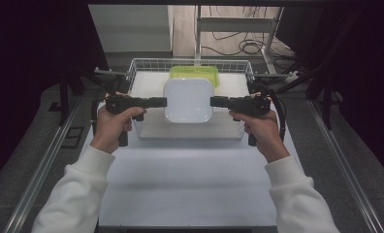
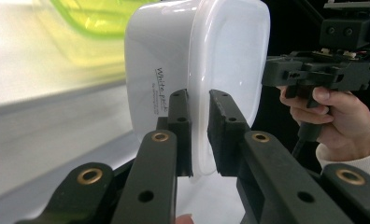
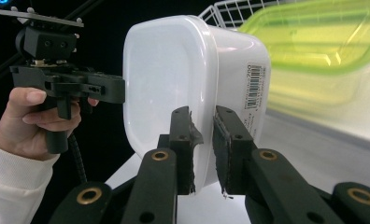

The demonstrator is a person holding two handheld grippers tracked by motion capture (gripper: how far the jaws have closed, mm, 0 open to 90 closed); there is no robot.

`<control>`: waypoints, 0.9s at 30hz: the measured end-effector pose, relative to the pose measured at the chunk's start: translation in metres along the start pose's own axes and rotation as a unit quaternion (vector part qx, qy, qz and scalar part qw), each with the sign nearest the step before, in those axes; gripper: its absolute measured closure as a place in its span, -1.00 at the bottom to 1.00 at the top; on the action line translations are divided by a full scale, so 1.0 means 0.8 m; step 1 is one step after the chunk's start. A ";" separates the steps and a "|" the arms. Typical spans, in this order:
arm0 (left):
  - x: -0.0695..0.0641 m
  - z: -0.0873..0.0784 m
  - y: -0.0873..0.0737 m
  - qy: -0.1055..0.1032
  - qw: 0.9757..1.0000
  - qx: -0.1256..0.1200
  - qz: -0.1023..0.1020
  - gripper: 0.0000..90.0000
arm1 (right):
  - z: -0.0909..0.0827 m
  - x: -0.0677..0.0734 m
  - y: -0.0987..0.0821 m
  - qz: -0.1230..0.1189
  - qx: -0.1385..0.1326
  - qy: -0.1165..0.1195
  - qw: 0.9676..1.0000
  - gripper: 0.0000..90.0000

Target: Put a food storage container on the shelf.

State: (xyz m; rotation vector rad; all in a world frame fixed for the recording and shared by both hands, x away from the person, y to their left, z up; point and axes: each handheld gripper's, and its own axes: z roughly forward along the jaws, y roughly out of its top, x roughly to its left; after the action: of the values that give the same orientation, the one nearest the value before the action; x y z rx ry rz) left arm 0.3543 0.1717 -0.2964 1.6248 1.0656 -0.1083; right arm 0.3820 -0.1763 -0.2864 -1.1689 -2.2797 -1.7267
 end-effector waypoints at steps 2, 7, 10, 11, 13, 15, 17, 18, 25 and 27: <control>0.000 0.000 0.009 0.000 1.000 -0.001 -0.001 0.78 | 0.000 -0.002 0.008 0.000 -0.003 0.001 1.000 0.72; 0.000 0.003 0.032 -0.004 1.000 -0.001 0.002 0.78 | -0.001 -0.007 0.028 0.003 -0.009 0.003 1.000 0.72; 0.001 0.005 0.047 -0.007 1.000 -0.003 0.002 0.78 | -0.003 -0.010 0.042 0.007 -0.007 0.005 1.000 0.72; 0.002 0.006 0.052 -0.007 1.000 -0.003 0.002 0.78 | -0.003 -0.012 0.046 0.008 -0.008 0.005 1.000 0.72; 0.003 0.009 0.061 -0.005 1.000 -0.004 0.001 0.78 | -0.002 -0.016 0.056 0.011 -0.006 0.003 1.000 0.72; 0.006 0.013 0.071 -0.005 1.000 -0.004 -0.001 0.78 | -0.001 -0.021 0.065 0.013 -0.007 0.004 1.000 0.72; 0.009 0.015 0.081 -0.005 1.000 -0.006 -0.002 0.78 | 0.001 -0.027 0.073 0.019 -0.008 0.007 1.000 0.72; 0.011 0.016 0.086 -0.005 1.000 -0.007 -0.002 0.78 | 0.002 -0.030 0.077 0.020 -0.009 0.008 1.000 0.72; 0.025 0.026 0.112 -0.001 1.000 -0.002 -0.013 0.78 | 0.010 -0.044 0.100 0.030 -0.008 0.008 0.999 0.73; 0.032 0.030 0.116 -0.002 1.000 -0.001 -0.022 0.77 | 0.013 -0.046 0.104 0.035 -0.006 0.007 0.999 0.73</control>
State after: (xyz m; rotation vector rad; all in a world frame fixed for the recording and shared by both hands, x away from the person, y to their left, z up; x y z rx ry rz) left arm 0.4428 0.1712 -0.2517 1.5992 1.0980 -0.1383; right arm 0.4610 -0.1797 -0.2405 -1.2190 -2.1957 -1.7215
